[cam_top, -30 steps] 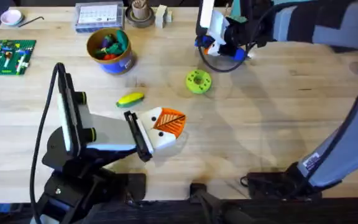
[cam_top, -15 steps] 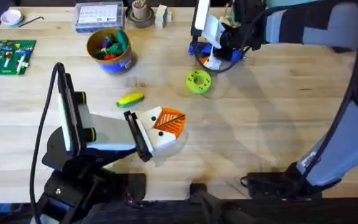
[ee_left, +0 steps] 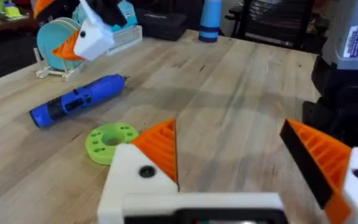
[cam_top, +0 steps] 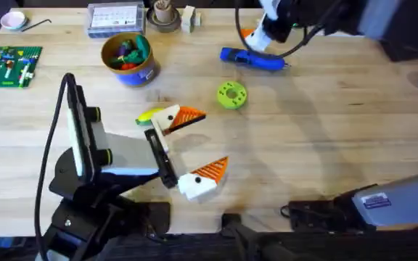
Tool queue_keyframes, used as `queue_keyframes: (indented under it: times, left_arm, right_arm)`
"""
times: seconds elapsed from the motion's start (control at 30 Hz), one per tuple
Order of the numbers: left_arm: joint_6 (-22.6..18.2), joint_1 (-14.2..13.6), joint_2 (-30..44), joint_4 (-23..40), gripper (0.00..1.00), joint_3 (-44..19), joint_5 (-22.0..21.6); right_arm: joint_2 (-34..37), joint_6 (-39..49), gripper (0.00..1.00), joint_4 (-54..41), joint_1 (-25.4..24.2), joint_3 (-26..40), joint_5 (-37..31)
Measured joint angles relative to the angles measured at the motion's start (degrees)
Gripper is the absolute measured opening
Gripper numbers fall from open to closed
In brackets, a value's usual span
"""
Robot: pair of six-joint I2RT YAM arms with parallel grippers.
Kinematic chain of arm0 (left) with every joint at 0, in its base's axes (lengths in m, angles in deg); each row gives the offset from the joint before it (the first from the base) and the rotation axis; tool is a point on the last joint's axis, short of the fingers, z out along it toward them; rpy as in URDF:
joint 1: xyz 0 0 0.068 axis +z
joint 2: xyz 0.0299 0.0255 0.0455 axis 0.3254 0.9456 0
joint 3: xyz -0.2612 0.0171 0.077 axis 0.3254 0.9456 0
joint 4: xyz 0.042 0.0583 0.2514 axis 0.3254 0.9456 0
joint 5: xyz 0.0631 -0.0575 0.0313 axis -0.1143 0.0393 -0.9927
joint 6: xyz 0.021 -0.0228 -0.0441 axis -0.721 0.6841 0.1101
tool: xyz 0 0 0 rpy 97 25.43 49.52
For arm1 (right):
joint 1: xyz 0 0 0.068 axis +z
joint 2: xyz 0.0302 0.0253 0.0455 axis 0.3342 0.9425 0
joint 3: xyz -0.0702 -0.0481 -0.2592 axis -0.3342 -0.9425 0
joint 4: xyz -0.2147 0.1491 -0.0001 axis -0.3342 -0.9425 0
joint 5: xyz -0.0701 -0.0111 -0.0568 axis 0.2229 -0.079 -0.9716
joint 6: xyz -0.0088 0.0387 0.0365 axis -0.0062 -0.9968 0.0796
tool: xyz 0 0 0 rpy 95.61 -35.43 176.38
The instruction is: Pick up the gripper from the table and insert it into the empty holder that is missing its gripper. Then pick up a screw, insert it into the mounting hole, and use the screwdriver to tighten it. Finally, clean up the table by picking up the vegetable and placing it into the bucket.
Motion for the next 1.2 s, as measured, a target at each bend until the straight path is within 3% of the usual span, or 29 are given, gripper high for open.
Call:
queue_keyframes:
  times: [0.13, 0.17, 0.33, 0.37, 0.43, 0.47, 0.63, 0.67, 0.83, 1.03, 1.2]
  left_arm:
    - [0.0, 0.0, 0.0, 0.0, 0.988, 0.0, 0.0]
    - [0.1, 0.0, 0.0, 0.0, 0.868, 0.0, 0.0]
    - [0.0, 0.0, 0.0, 0.0, 0.087, 0.0, 0.0]
    - [-0.2, 0.0, 0.0, 0.0, 0.022, 0.0, 0.0]
    - [-0.2, 0.0, 0.0, 0.0, 0.006, 0.0, 0.0]
    - [-0.4, 0.0, 0.0, 0.0, 0.077, 0.0, 0.0]
    - [-0.4, 0.0, 0.0, 0.0, 0.862, 0.0, 0.0]
    - [-0.2, 0.0, 0.0, 0.0, 0.960, 0.0, 0.0]
    - [-0.5, 0.0, 0.0, -0.2, 0.993, 0.0, -0.7]
    - [1.2, 0.0, 0.0, -0.6, 0.991, 0.0, -6.5]
    - [3.3, 0.0, 0.9, 9.7, 0.990, -6.4, -13.7]
  right_arm:
    - [-7.1, -1.4, 0.818, -2.9, 0.0, 0.0, 0.0]
    - [-8.5, -1.6, 0.817, -3.9, 0.0, 0.0, 0.0]
    - [-15.0, -3.0, 0.818, -10.0, 0.0, 0.0, 0.0]
    - [-16.1, -3.7, 0.817, -10.8, 0.0, 0.0, 0.0]
    - [-18.2, -5.7, 0.818, -11.4, -0.2, 0.0, 0.0]
    - [-19.3, -7.0, 0.818, -11.4, -0.4, 0.0, 0.0]
    - [-25.6, -13.1, 0.818, -12.0, -2.5, 0.0, 0.0]
    - [-26.6, -13.8, 0.818, -12.2, -2.9, 0.0, 0.0]
    - [-31.1, -15.7, 0.818, -12.8, -4.2, 0.0, 0.0]
    - [-32.5, -16.5, 0.817, -14.5, -4.2, 0.0, 0.0]
    - [-32.5, -16.6, 0.818, -16.3, -4.2, 0.0, 0.0]
